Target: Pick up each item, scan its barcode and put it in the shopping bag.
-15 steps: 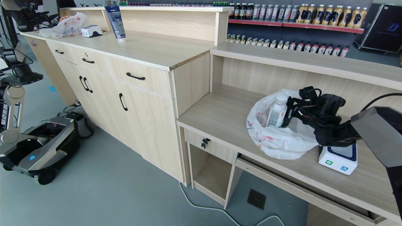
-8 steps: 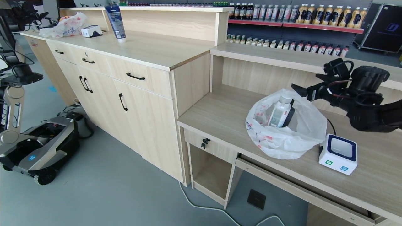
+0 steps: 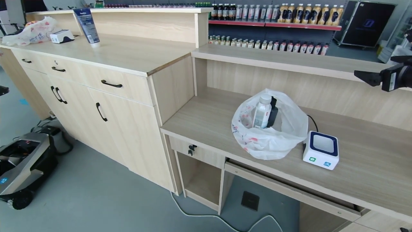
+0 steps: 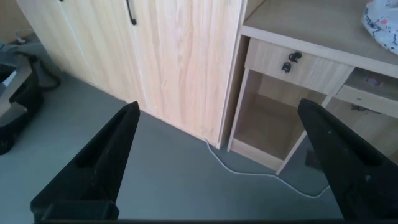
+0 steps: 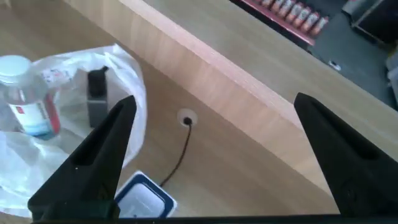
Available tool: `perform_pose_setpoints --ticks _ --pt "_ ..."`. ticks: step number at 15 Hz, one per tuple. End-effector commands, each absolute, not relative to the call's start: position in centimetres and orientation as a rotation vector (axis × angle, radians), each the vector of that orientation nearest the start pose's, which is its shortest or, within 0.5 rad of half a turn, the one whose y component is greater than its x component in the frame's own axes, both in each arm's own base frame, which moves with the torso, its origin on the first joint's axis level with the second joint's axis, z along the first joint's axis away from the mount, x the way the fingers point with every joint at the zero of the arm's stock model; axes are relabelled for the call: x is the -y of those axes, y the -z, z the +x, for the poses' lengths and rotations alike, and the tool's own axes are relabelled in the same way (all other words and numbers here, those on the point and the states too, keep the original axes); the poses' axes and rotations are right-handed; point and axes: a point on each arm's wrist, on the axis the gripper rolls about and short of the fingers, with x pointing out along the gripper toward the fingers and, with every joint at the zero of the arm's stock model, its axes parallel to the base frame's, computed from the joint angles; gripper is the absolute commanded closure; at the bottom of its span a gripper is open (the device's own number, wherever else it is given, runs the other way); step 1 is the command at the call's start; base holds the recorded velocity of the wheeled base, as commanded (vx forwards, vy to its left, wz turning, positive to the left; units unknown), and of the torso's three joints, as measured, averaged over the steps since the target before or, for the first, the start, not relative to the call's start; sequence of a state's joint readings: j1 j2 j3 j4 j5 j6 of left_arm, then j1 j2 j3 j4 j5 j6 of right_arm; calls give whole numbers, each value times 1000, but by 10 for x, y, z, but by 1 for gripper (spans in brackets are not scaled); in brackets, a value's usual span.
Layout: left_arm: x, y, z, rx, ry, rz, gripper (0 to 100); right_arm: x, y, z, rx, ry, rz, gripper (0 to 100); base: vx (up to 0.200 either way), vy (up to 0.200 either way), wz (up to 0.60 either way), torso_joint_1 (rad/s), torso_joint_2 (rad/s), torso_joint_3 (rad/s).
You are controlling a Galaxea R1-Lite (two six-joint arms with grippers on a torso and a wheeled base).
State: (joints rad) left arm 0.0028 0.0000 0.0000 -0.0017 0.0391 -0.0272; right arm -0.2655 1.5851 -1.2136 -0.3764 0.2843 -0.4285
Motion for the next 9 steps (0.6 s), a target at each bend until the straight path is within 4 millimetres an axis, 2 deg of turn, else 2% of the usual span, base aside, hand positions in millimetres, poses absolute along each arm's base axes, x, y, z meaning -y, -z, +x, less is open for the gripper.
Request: perform_pose_setpoints --ticks 1,2,3,4,7,9 --pt "-1 -76 -23 2 -43 -28 0 74 -357 245 41 151 -406 0 0 0 -600 2 2 2" --pt "-1 -76 -23 2 -43 -28 0 79 -365 243 -13 207 -347 0 0 0 -600 2 2 7" --pt "-1 -76 -23 2 -43 -28 0 85 -378 245 -142 306 -264 0 0 0 -600 -2 2 2" --pt "-1 -76 -23 2 -41 -28 0 94 -387 256 -198 384 -217 0 0 0 -600 7 2 -2" --pt "-1 -76 -23 2 -43 -28 0 112 -391 285 -213 457 -186 0 0 0 -600 4 -1 6" --pt "-1 -76 -23 2 -43 -28 0 121 -386 285 -222 462 -181 0 0 0 0 0 0 0"
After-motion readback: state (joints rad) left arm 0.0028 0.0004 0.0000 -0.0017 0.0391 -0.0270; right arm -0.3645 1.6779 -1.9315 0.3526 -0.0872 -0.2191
